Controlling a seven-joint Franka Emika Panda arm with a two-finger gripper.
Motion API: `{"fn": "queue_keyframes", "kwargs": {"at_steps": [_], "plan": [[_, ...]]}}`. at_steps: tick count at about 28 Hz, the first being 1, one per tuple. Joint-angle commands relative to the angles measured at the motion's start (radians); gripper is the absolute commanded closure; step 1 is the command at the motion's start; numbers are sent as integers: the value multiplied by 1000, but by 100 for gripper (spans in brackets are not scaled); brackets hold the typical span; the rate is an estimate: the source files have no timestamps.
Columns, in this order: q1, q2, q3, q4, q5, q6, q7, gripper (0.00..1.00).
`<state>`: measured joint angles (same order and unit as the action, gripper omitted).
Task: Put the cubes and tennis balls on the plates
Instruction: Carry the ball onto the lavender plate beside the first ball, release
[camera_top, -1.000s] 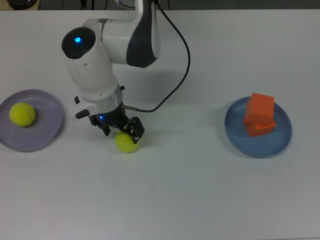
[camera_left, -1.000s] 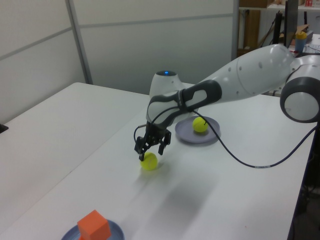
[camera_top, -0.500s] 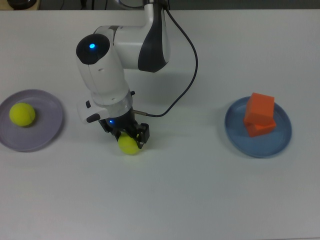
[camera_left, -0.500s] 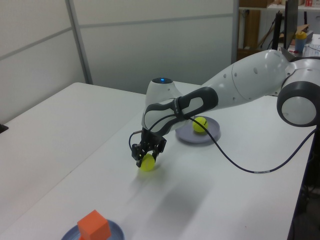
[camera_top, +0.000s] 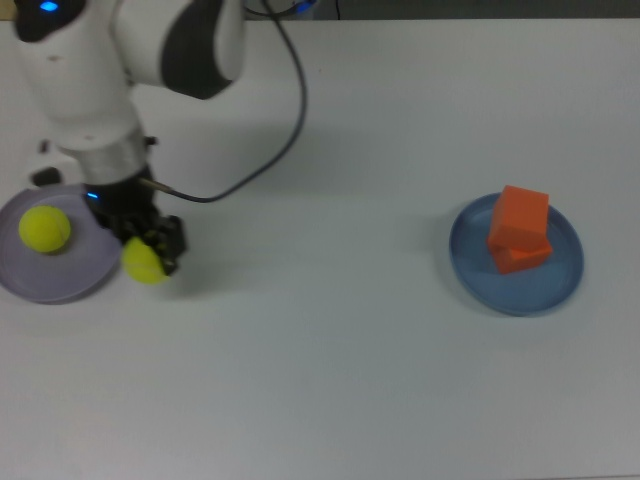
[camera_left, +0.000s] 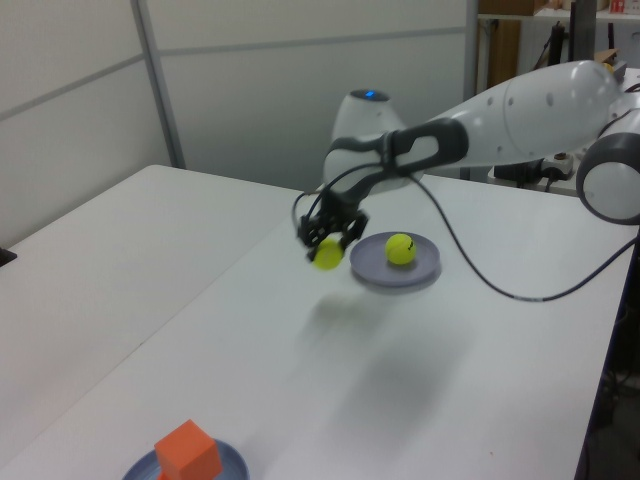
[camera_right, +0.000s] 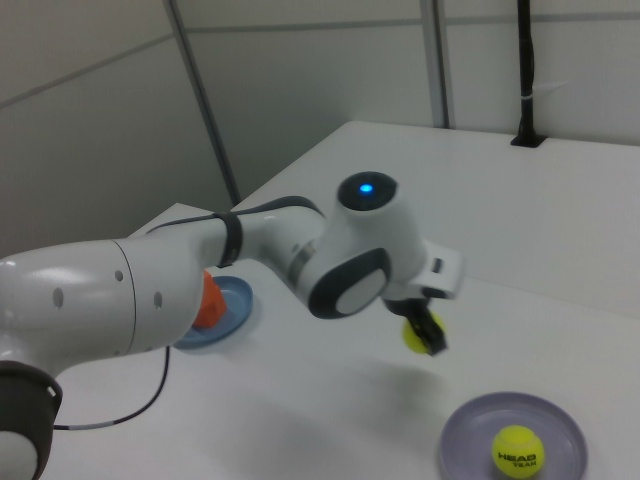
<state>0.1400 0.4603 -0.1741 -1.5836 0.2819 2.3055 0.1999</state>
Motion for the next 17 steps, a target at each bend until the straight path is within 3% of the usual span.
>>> {"fn": "queue_keyframes", "kwargs": {"at_steps": [1,7,17], "plan": [[-16,9,-61,-16,2,-15,-45,100],[-66,24,-62,-21,0,-15,-80,100],[-97,61,-64,-30,-1,-17,-105,100]]}}
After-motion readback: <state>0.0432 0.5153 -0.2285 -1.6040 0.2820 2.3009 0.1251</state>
